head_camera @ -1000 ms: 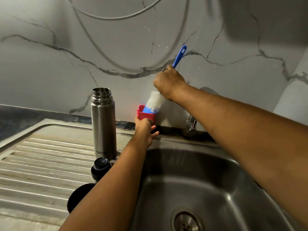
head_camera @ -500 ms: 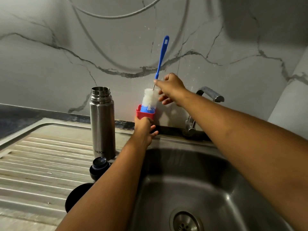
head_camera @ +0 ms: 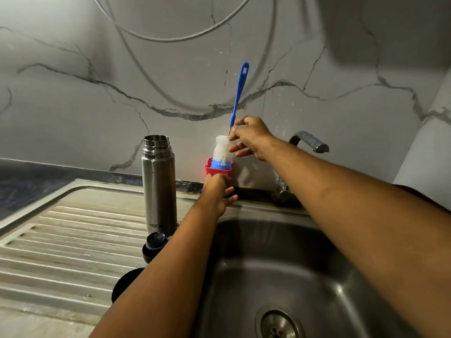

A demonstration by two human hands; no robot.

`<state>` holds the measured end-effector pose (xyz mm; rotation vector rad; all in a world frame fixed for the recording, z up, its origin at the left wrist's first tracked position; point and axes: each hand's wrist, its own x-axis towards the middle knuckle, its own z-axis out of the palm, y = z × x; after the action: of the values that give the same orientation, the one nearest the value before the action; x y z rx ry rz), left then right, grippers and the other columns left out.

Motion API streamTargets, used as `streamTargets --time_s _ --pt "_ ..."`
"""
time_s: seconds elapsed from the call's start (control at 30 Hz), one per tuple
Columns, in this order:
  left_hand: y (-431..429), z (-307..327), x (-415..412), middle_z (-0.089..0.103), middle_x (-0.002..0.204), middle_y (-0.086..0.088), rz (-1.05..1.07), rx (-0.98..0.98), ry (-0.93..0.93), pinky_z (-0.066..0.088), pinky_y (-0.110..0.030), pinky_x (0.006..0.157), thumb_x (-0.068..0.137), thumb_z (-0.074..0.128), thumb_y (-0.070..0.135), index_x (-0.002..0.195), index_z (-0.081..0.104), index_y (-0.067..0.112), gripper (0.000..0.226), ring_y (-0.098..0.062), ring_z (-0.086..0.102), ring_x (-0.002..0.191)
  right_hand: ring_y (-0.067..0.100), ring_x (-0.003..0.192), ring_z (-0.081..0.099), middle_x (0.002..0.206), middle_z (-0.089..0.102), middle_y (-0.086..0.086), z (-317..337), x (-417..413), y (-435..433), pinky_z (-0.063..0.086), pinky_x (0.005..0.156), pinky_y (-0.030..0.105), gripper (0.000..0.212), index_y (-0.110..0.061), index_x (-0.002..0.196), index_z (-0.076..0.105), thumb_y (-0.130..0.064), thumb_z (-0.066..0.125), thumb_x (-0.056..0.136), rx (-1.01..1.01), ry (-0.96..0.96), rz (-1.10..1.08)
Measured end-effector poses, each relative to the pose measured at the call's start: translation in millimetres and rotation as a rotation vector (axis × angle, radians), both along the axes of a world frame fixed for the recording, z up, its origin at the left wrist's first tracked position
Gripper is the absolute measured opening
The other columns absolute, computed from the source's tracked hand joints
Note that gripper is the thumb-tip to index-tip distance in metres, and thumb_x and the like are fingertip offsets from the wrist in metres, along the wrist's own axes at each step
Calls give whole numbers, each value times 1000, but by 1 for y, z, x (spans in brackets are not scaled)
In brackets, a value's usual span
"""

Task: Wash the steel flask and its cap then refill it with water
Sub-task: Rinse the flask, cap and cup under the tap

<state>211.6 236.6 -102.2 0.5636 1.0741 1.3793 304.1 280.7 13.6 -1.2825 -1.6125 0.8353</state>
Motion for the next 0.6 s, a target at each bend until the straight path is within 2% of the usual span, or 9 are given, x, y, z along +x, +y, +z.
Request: streamTargets --time_s 0.1,0.2,0.27,0.33,0.4,0.5,0.53,0.6 --pt "-7 5 2 55 138 -16 -11 -4 39 56 -50 91 98 50 2 150 39 17 56 -35 57 123 22 71 75 109 69 9 -8 10 -12 58 50 27 48 -18 150 44 -9 51 103 -18 -10 9" --pt "-19 14 6 56 135 -16 -10 7 96 57 -45 83 98 51 4 147 41 16 52 -33 58 118 25 77 77 112 68 9 -9 19 -26 62 56 30 53 -17 152 42 -9 56 102 -2 -1 17" --pt "-30 23 6 59 132 -16 14 21 156 57 -40 76 99 53 8 145 45 13 47 -30 62 112 25 78 78 112 68 9 -7 24 -41 62 60 33 46 -16 146 48 -10 57 101 1 10 26" --pt "-48 32 4 62 129 -17 49 60 238 54 -34 65 101 56 14 139 51 14 38 -26 65 98 26 77 78 112 69 10 -11 26 -60 62 62 35 30 -18 129 55 -8 57 100 -10 -2 50" --pt "-69 40 -2 62 128 -19 80 138 329 50 -31 61 101 57 15 133 57 14 31 -22 62 86 27 77 78 110 70 12 -19 24 -80 63 63 36 22 -19 117 57 -7 58 99 -22 -32 82" --pt "-108 48 -19 67 120 -17 173 242 483 58 -39 72 101 56 13 118 66 13 20 -25 65 94 27 79 77 107 68 11 -32 13 -110 64 63 36 21 -19 117 59 -9 61 99 -22 -74 135" --pt "-122 51 -27 69 114 -14 233 285 539 59 -43 77 100 57 14 110 69 15 15 -24 66 93 29 81 77 106 67 13 -37 7 -119 65 66 39 23 -18 121 59 -11 62 100 -30 -62 151" --pt "-138 53 -43 72 105 -7 370 343 661 58 -40 79 97 60 19 102 72 20 13 -20 66 92 32 88 75 108 66 19 -47 -7 -128 64 75 48 30 -14 129 58 -16 65 99 -68 -34 173"
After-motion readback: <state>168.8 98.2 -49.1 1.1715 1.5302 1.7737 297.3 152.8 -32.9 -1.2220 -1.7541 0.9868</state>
